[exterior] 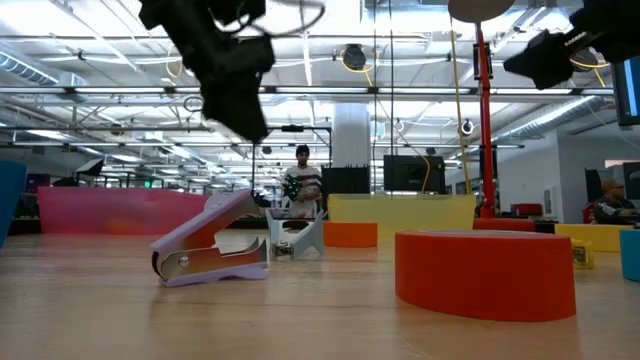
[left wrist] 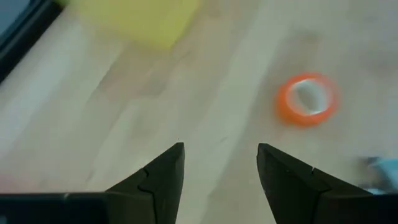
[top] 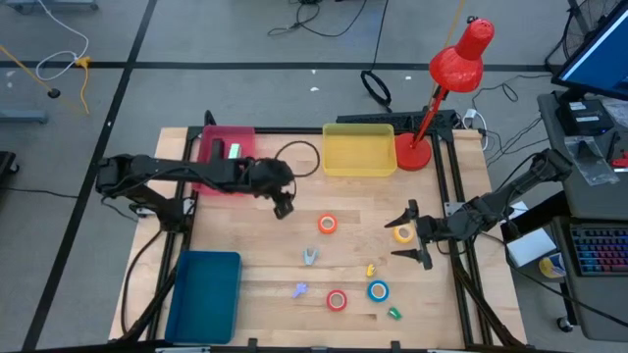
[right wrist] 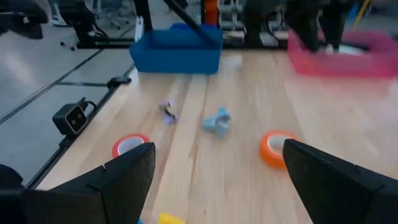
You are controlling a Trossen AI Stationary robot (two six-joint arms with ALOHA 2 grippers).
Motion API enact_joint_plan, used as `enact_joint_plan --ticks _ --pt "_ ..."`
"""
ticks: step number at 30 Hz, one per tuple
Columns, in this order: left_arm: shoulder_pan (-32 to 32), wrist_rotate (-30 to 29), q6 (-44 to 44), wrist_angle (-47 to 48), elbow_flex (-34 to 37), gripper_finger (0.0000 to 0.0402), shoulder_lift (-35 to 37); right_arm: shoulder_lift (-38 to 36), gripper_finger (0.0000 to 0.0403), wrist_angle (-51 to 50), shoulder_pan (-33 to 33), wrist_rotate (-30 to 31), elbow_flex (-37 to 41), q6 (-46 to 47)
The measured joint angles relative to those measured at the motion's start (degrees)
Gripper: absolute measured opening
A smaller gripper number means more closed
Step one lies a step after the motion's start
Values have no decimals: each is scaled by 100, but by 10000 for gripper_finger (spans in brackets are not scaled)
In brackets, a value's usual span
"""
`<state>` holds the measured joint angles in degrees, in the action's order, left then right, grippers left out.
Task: Pick and place Stapler, Stapler remover, tape
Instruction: Put the yellow stapler into the pink bin
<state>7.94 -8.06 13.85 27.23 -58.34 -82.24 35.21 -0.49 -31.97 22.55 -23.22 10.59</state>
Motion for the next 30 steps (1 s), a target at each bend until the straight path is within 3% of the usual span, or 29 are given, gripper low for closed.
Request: enact_joint_plan --ticks 5,13,20,24,30 --pt "-432 163 -267 -955 90 202 6 430 339 743 0 20 -4 -538" --pt "-929 262 -116 -2416 807 202 -4 1413 339 842 2 596 -4 -531" --pt "-1158 210 175 -2582 1064 202 -4 2274 339 721 2 562 -2 248" --pt "-1222 206 172 -2639 1068 202 -4 2730 339 467 0 -74 -4 1099" --pt "-1219 204 157 -2744 1066 202 -4 3375 339 -56 24 -636 -275 1305"
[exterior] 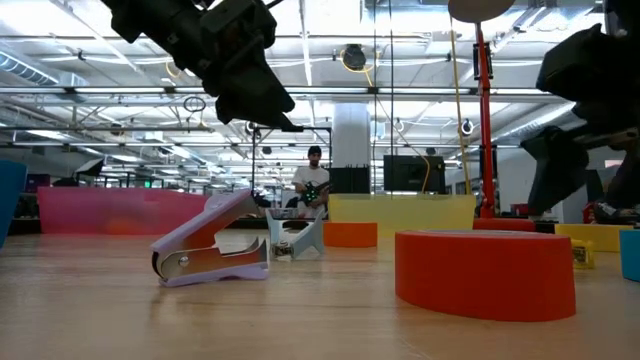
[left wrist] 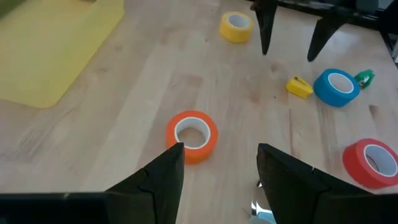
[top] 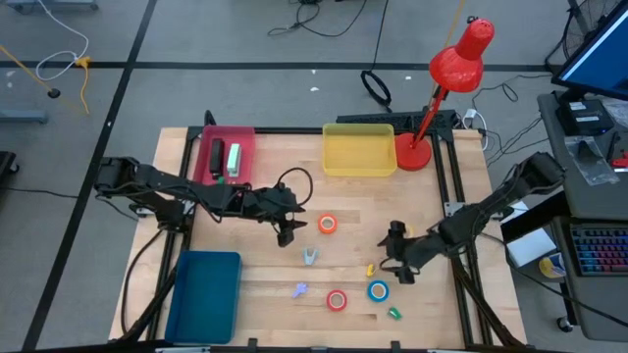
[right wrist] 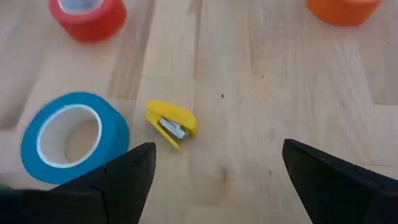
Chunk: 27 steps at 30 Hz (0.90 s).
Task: Pick and place Stapler, Stapler remover, tape
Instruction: Put the yellow stapler into the pink bin
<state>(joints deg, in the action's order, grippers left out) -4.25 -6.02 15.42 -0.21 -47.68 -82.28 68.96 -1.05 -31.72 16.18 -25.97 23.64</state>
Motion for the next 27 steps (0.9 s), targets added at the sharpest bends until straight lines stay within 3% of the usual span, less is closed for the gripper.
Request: enact_joint_plan --ticks 6,9,17,27 --pt "0 -2 37 -4 2 202 0 374 339 -1043 22 0 -735 -254" --pt "0 -2 39 -4 2 202 0 422 339 -1038 19 -10 -916 -508" --pt "4 -2 35 -4 2 202 0 429 338 -959 61 -723 -947 -1151" --pt "4 -4 125 -7 2 202 0 814 338 -644 235 -708 -947 -1951"
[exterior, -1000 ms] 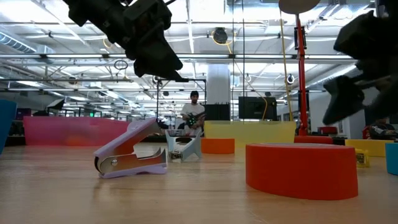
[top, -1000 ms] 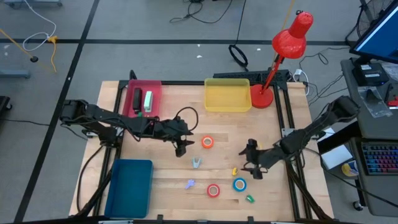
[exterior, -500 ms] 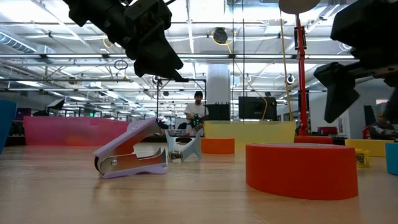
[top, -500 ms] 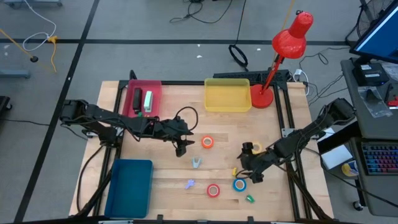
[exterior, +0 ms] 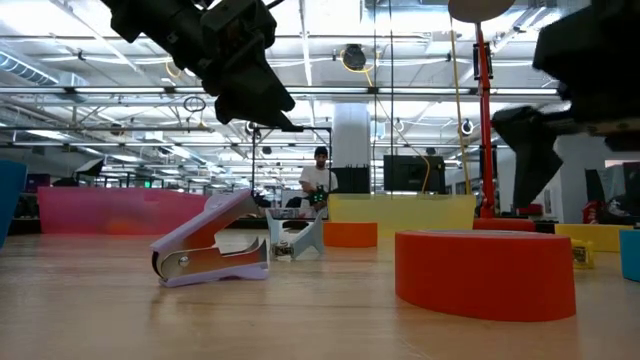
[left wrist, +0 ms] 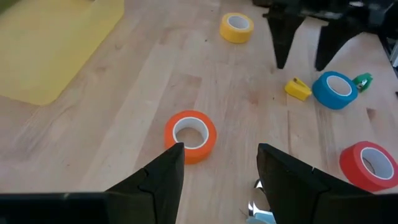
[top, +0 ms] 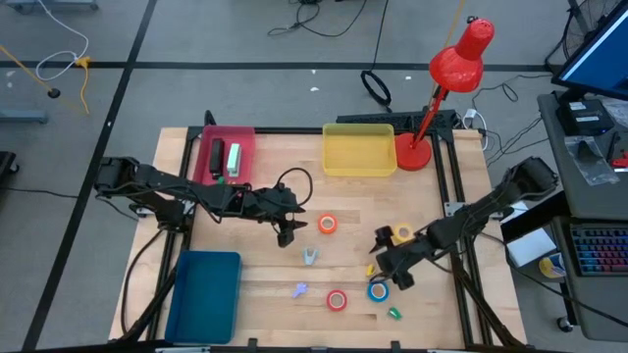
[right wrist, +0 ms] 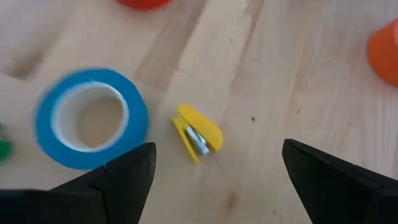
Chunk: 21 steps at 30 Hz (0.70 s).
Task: Pick and place Stapler, Stapler remover, tape
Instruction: Put the yellow stapler into the pink bin
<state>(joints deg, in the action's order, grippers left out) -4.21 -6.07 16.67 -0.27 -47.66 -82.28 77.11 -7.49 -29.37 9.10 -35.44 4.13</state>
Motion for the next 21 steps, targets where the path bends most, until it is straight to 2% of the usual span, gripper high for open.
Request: enact_joint_plan --ticks 6,10,21 --pt "0 0 2 2 0 202 0 330 338 118 269 -52 4 -535" --pt "0 0 2 6 0 202 0 452 338 456 317 -477 2 -648" --pt "0 -2 -7 7 0 202 0 968 337 769 323 -474 -13 -939"
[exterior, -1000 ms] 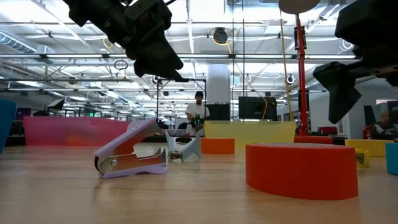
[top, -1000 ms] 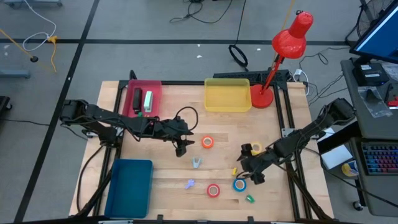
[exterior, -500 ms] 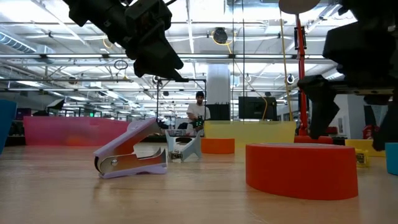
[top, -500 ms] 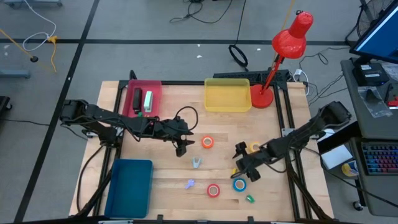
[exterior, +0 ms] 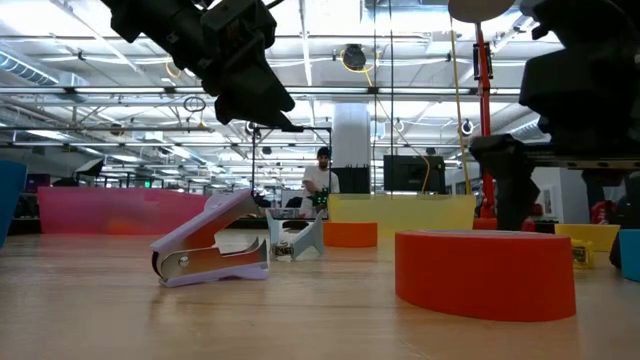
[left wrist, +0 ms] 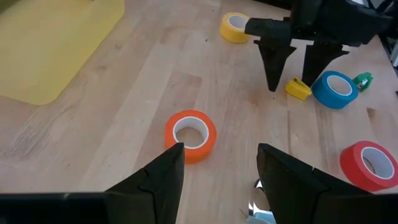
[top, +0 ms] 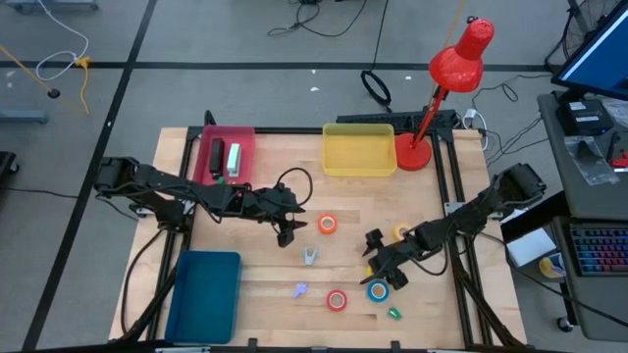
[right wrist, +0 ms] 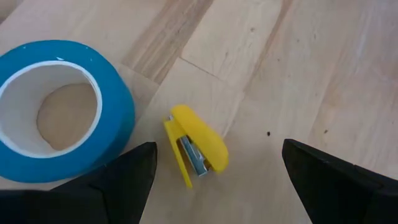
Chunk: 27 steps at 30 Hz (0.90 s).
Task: Pick and place Stapler, Stapler remover, tape
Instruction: Put the yellow stapler into the pink bin
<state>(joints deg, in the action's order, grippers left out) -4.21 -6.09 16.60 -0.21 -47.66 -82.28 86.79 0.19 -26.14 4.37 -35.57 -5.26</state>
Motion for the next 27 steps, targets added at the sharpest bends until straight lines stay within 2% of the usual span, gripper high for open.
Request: enact_joint_plan --ticks 4,8,20,27 --pt "0 0 0 5 0 202 0 21 325 124 31 -11 4 -49" --pt "0 0 -2 7 0 202 0 24 293 95 68 -34 7 -25" --pt "0 0 -13 9 0 202 0 25 138 17 106 -16 17 3" --pt "0 1 -13 8 0 202 0 23 61 -3 106 8 17 3"
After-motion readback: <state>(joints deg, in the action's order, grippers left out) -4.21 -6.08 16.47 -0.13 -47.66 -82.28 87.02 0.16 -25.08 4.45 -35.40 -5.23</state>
